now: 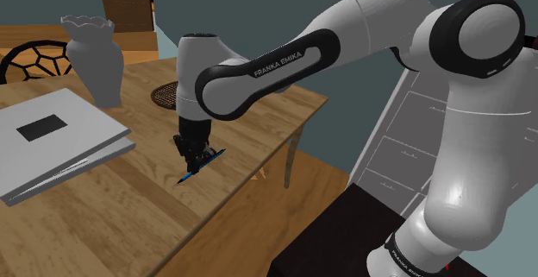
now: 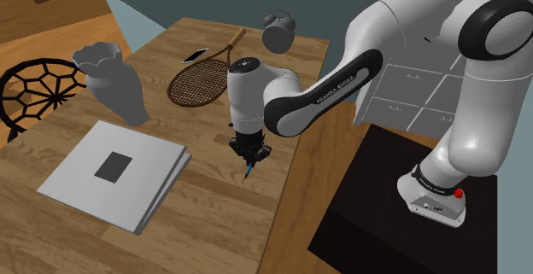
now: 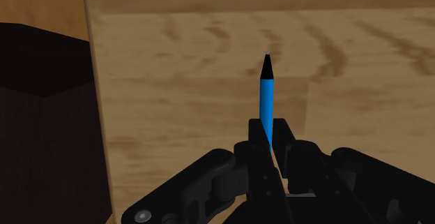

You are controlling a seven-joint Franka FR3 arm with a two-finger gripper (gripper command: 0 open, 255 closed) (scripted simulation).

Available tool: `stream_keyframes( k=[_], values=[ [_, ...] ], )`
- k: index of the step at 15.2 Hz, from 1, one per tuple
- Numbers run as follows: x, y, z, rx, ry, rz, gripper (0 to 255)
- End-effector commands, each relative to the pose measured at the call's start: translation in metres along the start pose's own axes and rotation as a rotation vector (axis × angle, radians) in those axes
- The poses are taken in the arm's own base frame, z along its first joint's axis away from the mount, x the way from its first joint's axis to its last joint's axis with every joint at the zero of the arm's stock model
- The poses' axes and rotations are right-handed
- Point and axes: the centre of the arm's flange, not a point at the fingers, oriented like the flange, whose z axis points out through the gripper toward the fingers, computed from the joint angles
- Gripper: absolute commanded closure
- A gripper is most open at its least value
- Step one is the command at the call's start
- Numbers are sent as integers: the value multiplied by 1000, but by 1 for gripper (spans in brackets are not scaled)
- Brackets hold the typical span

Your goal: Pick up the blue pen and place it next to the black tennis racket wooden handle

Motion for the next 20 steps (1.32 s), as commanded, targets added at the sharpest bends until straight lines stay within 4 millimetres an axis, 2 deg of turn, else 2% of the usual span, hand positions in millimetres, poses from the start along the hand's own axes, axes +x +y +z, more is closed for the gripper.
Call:
stream_keyframes(
  k=[1, 20],
  values=[
    [0, 0, 0, 0, 0, 0, 255],
    [-9, 3, -100, 0, 0, 0, 255]
  ],
)
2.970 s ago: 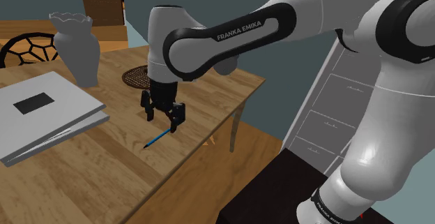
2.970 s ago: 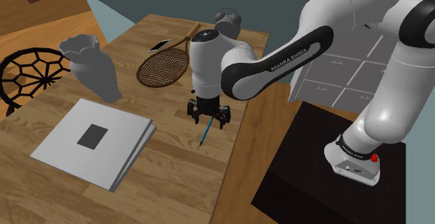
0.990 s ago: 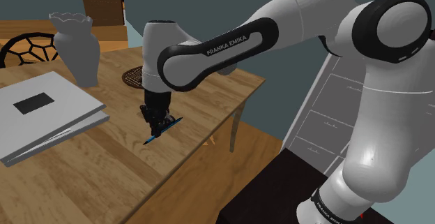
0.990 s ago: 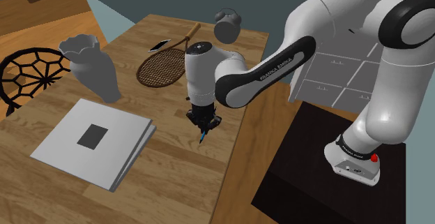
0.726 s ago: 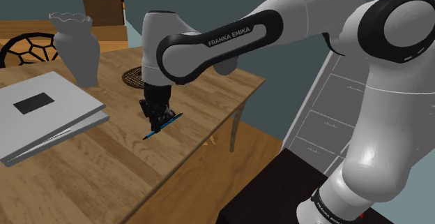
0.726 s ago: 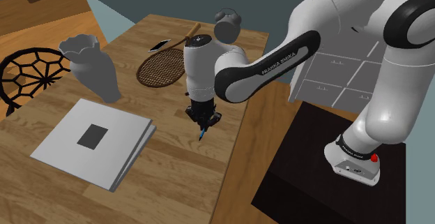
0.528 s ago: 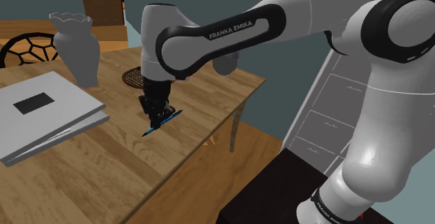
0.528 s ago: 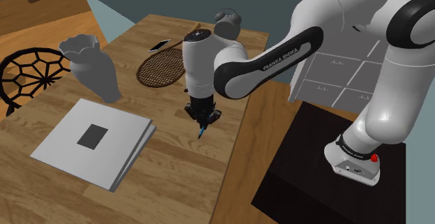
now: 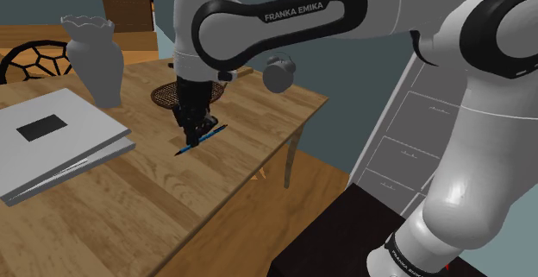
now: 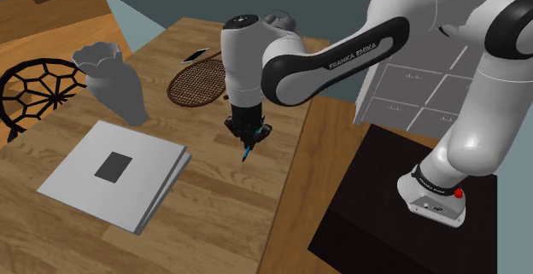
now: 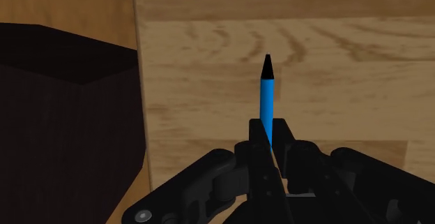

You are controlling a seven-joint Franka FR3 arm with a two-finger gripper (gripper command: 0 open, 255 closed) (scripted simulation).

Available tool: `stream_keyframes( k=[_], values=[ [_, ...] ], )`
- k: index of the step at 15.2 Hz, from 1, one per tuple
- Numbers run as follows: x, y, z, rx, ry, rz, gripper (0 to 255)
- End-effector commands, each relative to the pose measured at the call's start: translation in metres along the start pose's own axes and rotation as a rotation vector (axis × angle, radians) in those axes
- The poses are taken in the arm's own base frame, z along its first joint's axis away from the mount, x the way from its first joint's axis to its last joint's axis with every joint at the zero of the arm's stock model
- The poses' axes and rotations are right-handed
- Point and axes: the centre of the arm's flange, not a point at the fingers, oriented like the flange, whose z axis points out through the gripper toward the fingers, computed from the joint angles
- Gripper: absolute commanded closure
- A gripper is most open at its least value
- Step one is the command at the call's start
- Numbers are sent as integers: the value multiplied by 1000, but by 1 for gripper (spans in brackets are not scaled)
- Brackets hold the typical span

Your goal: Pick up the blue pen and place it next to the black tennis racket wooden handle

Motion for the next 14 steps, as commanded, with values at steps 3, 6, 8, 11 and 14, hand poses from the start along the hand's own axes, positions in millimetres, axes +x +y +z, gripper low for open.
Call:
stream_keyframes(
  k=[3, 6, 8, 11, 14],
  values=[
    [-2, 1, -21, 0, 0, 0, 255],
    [24, -4, -25, 0, 0, 0, 255],
    [50, -8, -28, 0, 0, 0, 255],
    [88, -15, -32, 0, 0, 0, 255],
    [127, -22, -36, 0, 0, 0, 255]
  ],
)
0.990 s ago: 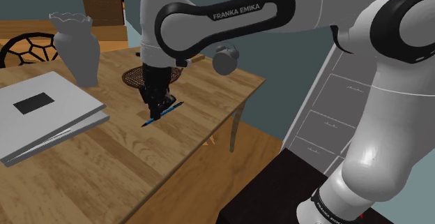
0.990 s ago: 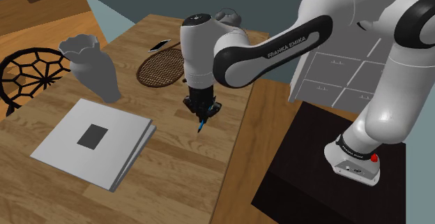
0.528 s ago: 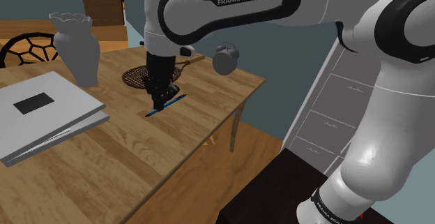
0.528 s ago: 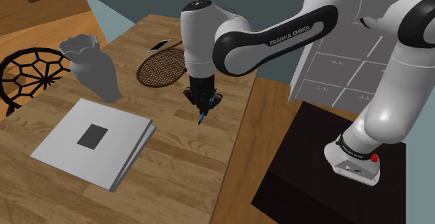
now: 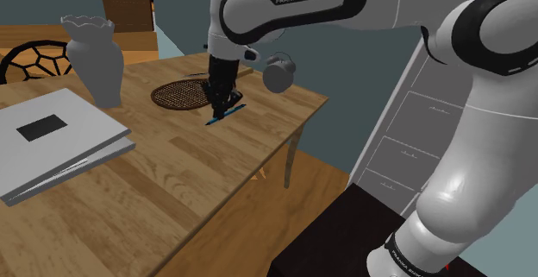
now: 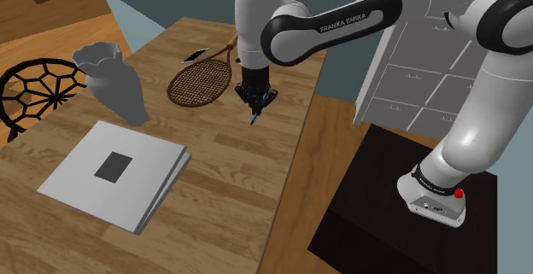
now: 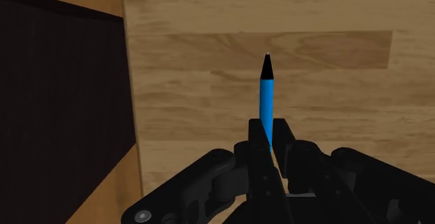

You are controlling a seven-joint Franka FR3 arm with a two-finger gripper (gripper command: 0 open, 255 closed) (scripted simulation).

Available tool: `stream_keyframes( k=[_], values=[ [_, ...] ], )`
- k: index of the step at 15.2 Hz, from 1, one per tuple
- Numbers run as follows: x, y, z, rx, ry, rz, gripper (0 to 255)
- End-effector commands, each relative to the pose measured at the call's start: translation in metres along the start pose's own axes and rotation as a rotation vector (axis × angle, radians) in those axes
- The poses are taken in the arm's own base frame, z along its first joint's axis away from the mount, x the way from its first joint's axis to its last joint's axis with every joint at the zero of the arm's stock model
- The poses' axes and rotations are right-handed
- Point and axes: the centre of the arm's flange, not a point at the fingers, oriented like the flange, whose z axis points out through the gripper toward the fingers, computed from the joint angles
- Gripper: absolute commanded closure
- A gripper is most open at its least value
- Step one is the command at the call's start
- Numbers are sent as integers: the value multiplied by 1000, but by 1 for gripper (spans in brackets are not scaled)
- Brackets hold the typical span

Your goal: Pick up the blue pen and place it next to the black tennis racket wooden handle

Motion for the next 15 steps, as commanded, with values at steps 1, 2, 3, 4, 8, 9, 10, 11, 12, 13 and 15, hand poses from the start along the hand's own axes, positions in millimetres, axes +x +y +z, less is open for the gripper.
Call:
stream_keyframes(
  k=[1, 2, 3, 4, 8, 9, 10, 11, 12, 13, 15],
  values=[
    [25, -5, -4, 0, 0, -1, 255],
    [38, -7, -5, 0, 0, -1, 255],
    [51, -9, -7, 0, 0, -1, 255],
    [64, -12, -8, 0, 0, -1, 255],
    [116, -21, -13, 0, 0, -1, 255],
    [129, -23, -14, 0, 0, -1, 255],
    [142, -25, -16, 0, 0, -1, 255],
    [155, -28, -17, 0, 0, -1, 255],
    [168, -30, -18, 0, 0, -1, 255],
    [181, -32, -20, 0, 0, -1, 255],
    [206, -37, -22, 0, 0, -1, 255]
  ],
)
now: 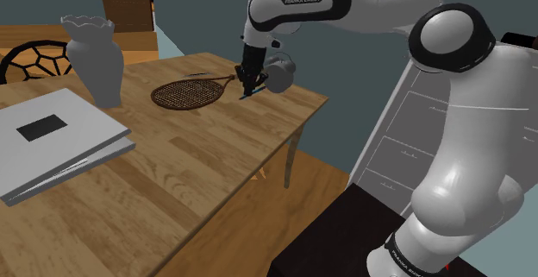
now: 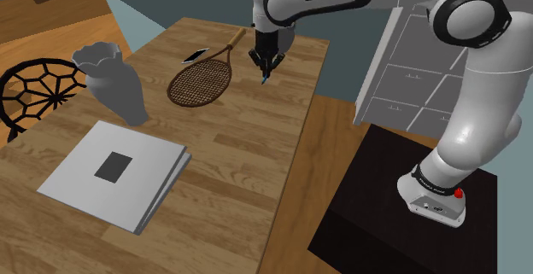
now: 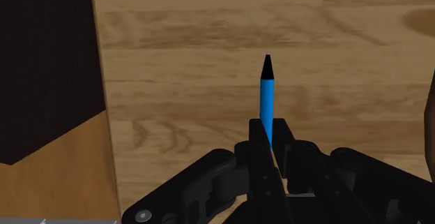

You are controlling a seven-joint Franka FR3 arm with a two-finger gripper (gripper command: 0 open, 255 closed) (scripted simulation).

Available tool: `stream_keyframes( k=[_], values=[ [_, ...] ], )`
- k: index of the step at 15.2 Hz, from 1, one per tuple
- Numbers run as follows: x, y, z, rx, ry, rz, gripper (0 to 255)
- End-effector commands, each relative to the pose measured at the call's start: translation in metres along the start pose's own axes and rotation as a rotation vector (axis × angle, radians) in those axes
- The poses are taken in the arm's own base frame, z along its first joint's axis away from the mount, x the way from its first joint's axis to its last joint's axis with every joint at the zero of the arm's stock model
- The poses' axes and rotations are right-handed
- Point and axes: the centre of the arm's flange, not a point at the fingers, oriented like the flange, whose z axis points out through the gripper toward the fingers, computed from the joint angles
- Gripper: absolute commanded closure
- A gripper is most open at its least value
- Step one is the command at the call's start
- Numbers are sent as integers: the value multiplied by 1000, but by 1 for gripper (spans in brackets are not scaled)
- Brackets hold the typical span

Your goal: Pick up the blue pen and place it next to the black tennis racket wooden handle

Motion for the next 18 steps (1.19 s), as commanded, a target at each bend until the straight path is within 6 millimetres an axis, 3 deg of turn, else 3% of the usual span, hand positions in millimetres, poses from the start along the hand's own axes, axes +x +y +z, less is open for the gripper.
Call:
stream_keyframes(
  k=[1, 13, 18],
  values=[
    [24, -5, -2, 0, 0, 0, 255],
    [184, -33, -18, 0, 0, 0, 255],
    [187, -34, 8, 0, 0, 0, 255]
  ],
)
